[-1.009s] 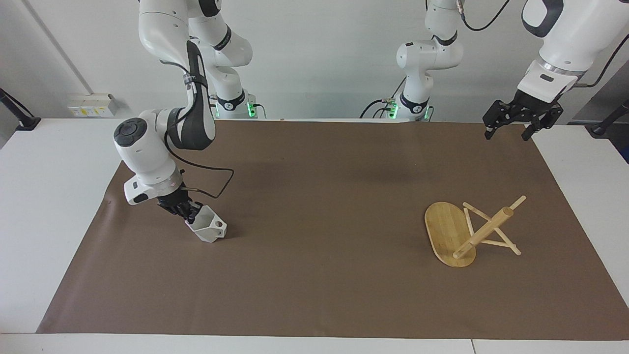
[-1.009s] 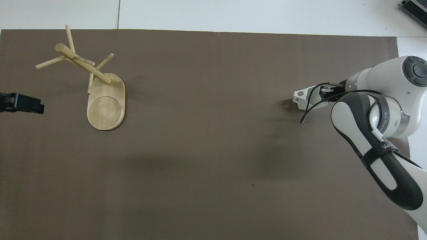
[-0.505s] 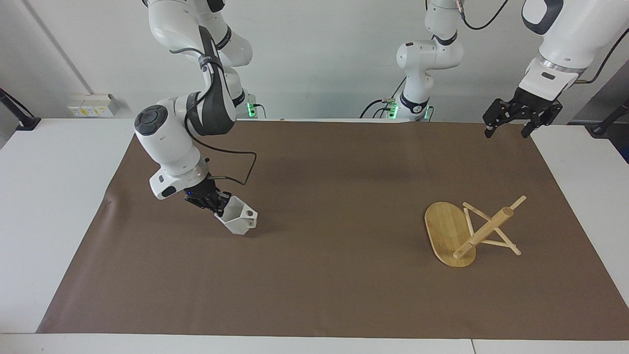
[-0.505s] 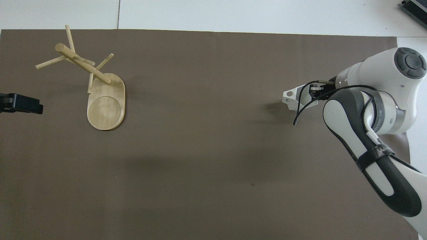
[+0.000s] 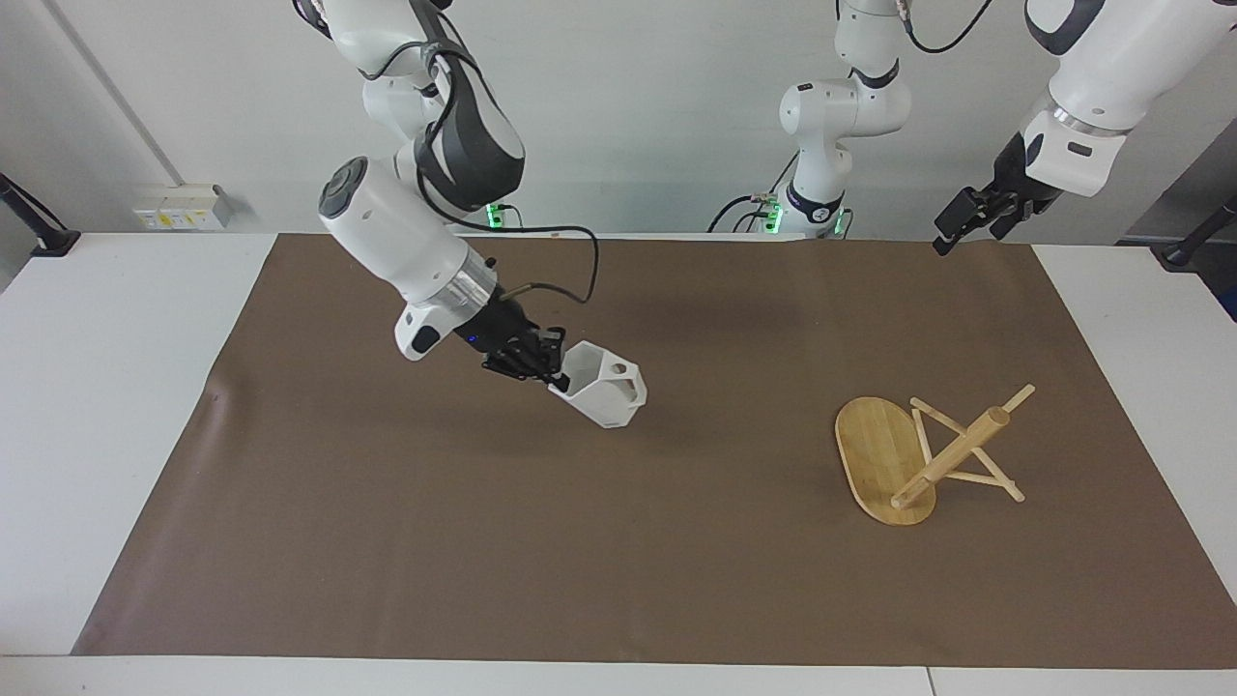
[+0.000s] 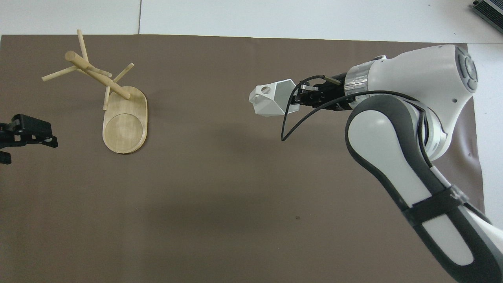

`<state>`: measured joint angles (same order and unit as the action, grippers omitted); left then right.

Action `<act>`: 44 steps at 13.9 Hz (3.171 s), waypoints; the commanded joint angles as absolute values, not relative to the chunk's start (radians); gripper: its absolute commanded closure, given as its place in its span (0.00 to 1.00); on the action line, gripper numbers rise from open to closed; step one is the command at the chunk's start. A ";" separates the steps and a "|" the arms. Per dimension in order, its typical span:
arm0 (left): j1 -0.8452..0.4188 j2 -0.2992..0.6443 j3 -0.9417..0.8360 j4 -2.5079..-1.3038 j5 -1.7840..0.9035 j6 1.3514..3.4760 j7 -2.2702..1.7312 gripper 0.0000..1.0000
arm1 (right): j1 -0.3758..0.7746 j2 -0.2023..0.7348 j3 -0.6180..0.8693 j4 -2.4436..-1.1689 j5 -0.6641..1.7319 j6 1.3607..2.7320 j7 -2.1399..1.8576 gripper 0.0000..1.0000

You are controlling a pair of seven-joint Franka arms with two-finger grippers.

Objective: Hang cup on rack
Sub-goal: 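Carry the mug toward the mug tree while the left gripper approaches, then grasp the white mug with the left gripper beside the right gripper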

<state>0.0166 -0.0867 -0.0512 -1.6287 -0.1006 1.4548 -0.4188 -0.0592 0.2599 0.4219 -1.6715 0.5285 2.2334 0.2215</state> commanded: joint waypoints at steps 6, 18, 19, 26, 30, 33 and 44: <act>0.046 -0.184 -0.035 -1.805 -0.504 1.491 -1.026 0.00 | -0.072 0.261 0.653 -1.641 0.641 2.477 0.489 1.00; 0.146 0.015 -0.043 -1.839 -0.945 1.640 -1.046 0.00 | -0.077 0.262 0.704 -1.614 0.627 2.276 0.394 1.00; 0.135 0.018 -0.043 -1.842 -0.949 1.641 -1.046 0.00 | -0.075 0.267 0.710 -1.600 0.633 2.283 0.393 1.00; 0.066 0.029 -0.048 -1.829 -0.992 1.651 -1.152 0.00 | -0.064 0.293 0.761 -1.562 0.640 2.390 0.394 1.00; 0.067 0.028 -0.066 -1.816 -1.009 1.652 -1.183 0.00 | -0.058 0.295 0.764 -1.562 0.638 2.393 0.396 1.00; 0.069 0.028 -0.066 -1.812 -1.035 1.661 -1.199 0.00 | -0.058 0.293 0.765 -1.562 0.640 2.393 0.396 1.00; 0.063 0.023 -0.109 -1.805 -1.045 1.697 -1.230 0.00 | -0.058 0.293 0.765 -1.562 0.638 2.391 0.400 1.00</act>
